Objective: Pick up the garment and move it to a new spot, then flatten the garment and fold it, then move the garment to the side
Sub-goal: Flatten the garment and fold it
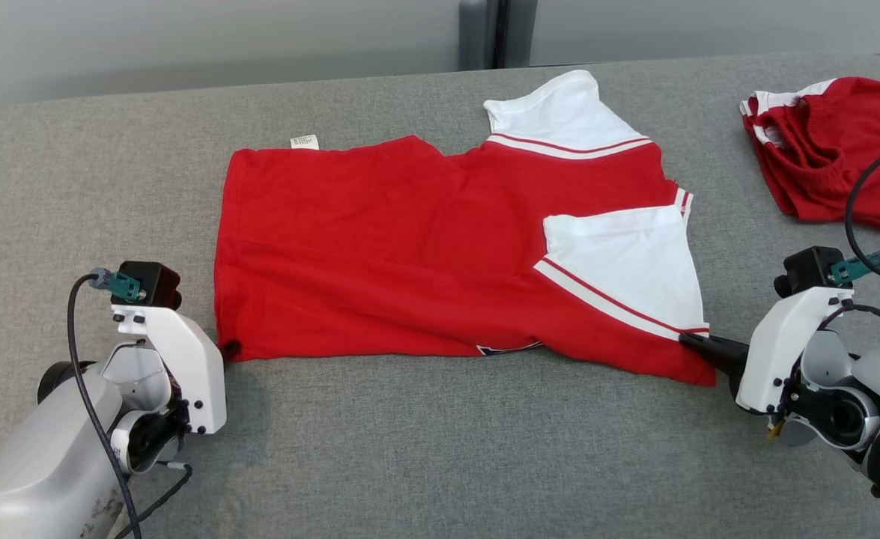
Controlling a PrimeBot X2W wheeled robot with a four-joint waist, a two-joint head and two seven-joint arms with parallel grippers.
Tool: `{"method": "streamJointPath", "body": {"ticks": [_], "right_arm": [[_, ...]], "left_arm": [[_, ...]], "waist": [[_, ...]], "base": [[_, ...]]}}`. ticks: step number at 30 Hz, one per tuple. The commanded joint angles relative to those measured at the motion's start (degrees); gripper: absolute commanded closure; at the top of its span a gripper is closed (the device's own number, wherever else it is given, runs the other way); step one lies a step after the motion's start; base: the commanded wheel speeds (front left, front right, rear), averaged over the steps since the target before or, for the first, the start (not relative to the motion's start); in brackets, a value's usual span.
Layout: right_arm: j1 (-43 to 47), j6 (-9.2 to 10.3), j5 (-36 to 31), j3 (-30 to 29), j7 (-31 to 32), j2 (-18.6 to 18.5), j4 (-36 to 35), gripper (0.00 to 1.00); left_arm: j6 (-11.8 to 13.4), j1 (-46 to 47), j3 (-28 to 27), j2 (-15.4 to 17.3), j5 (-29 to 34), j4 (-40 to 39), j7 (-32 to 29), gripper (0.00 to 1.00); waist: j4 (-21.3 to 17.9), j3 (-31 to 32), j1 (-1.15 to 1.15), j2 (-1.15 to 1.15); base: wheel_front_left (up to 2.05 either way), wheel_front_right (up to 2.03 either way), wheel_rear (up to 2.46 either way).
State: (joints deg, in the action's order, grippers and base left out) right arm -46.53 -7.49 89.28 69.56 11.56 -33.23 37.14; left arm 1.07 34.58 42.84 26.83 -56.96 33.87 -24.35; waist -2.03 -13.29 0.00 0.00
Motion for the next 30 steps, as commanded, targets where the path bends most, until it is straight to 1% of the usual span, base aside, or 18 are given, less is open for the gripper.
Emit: {"method": "streamJointPath", "body": {"ticks": [1, 8, 14, 20, 25, 26, 30], "right_arm": [[0.78, -0.02, 0.10, 0.20, 0.01, -0.39, -0.28, 1.00], [1.24, -0.02, 0.59, -0.32, 0.51, -1.68, -0.34, 1.00], [3.06, -0.02, 1.87, -0.24, 1.64, -3.57, -1.72, 1.00], [6.26, -0.02, 3.13, -0.12, 1.72, -5.94, -4.29, 1.00], [9.54, -0.02, 4.44, -0.23, 0.49, -8.32, -7.40, 1.00], [9.54, -0.02, 4.44, -0.23, 0.49, -8.32, -7.40, 1.00], [12.02, -0.02, 5.29, -0.23, -0.97, -10.42, -10.11, 1.00]], "left_arm": [[-0.33, 0.76, 0.23, 0.34, -0.12, 0.61, -0.03, 1.00], [-1.40, 0.20, 0.25, 1.02, -0.48, 1.04, 0.02, 1.00], [-1.64, -2.16, 0.66, 2.36, -0.90, -1.03, -0.68, 1.00], [-0.71, -6.93, 1.52, 3.79, -1.50, -5.71, -0.90, 1.00], [1.05, -11.32, 2.18, 5.13, -1.73, -11.15, -0.81, 1.00], [1.05, -11.32, 2.18, 5.13, -1.73, -11.15, -0.81, 1.00], [2.72, -14.58, 2.46, 6.77, -1.93, -15.44, -1.16, 1.00]], "waist": [[0.09, 0.16, 0.00, 0.00], [0.49, 1.63, 0.00, 0.00], [1.13, 4.04, 0.00, 0.00], [1.59, 7.19, 0.00, 0.00], [2.32, 9.38, 0.00, 0.00], [2.32, 9.38, 0.00, 0.00], [2.72, 10.53, 0.00, 0.00]], "base": [[0.00, 0.00, 0.00], [0.00, 0.00, 0.00], [0.00, 0.00, 0.00], [0.00, 0.00, 0.00], [0.00, 0.00, 0.00], [0.00, 0.00, 0.00], [0.00, 0.00, 0.00]]}}
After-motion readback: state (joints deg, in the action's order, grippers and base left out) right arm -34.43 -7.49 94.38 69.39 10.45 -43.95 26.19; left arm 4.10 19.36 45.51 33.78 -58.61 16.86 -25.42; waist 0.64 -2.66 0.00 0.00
